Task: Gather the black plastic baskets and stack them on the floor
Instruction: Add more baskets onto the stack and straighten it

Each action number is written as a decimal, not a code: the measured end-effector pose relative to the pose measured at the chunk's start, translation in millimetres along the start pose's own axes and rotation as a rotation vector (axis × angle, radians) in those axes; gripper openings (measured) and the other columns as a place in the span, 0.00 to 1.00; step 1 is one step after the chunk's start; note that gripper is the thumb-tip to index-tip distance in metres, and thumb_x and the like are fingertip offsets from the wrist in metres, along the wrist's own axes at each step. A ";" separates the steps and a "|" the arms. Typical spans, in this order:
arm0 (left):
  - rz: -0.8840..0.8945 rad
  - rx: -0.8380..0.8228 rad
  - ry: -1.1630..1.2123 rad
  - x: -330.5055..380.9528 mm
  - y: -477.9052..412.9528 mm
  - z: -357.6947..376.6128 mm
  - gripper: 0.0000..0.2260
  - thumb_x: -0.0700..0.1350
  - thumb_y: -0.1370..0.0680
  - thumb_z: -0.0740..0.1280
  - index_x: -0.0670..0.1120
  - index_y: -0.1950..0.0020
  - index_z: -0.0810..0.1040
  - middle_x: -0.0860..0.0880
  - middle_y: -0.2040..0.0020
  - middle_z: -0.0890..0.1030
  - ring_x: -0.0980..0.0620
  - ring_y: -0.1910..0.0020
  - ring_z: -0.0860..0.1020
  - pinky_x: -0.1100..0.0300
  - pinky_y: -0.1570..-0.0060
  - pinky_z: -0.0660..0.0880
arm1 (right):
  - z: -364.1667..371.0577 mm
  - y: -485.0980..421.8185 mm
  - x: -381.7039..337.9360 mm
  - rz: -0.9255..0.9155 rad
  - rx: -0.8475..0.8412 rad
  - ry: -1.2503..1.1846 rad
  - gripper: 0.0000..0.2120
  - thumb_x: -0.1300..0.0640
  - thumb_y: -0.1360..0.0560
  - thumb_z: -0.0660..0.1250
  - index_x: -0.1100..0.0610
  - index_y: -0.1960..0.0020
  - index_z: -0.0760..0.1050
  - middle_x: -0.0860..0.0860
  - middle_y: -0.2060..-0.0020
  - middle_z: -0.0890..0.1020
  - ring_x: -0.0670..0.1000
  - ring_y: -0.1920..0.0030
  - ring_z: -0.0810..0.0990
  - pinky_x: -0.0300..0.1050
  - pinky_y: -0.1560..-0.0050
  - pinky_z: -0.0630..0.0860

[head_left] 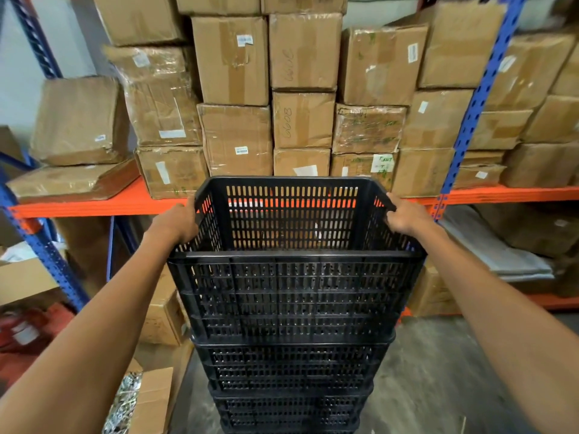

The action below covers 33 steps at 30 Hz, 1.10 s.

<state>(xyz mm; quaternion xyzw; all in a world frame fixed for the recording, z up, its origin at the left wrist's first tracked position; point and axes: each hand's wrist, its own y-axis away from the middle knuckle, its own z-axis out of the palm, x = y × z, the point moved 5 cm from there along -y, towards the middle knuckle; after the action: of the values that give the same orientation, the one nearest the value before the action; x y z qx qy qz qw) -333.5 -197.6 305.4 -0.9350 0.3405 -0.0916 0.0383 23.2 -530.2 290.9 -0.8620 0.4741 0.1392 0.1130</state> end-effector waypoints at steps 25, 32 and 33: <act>0.134 -0.055 -0.342 0.4 -36.0 6.2 0.39 0.58 0.21 0.56 0.41 0.21 0.40 0.43 0.20 0.37 0.47 0.21 0.37 0.49 0.22 0.44 | 4.3 -5.3 -23.2 -0.189 -0.030 0.424 0.43 0.37 0.22 0.55 0.62 0.21 0.41 0.55 0.21 0.39 0.54 0.20 0.41 0.55 0.26 0.60; 0.135 -0.069 -0.175 2.5 -38.7 11.5 0.36 0.47 0.20 0.59 0.37 0.21 0.42 0.41 0.20 0.42 0.45 0.20 0.41 0.49 0.21 0.49 | -2.8 -5.5 -21.4 -0.251 0.160 0.310 0.31 0.41 0.23 0.60 0.65 0.32 0.68 0.60 0.34 0.74 0.58 0.34 0.74 0.50 0.36 0.72; 0.139 -0.064 -0.155 2.8 -37.3 11.0 0.36 0.46 0.21 0.60 0.37 0.21 0.43 0.40 0.20 0.43 0.45 0.20 0.42 0.50 0.21 0.49 | -2.7 -6.0 -18.8 -0.258 0.133 0.292 0.33 0.40 0.22 0.59 0.65 0.29 0.66 0.61 0.31 0.71 0.58 0.31 0.70 0.49 0.33 0.69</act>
<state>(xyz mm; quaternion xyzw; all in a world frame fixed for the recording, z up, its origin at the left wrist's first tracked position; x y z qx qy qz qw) -305.8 -170.7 300.0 -0.9140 0.4035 -0.0051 0.0407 19.0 -513.1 300.3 -0.9172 0.3795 -0.0348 0.1167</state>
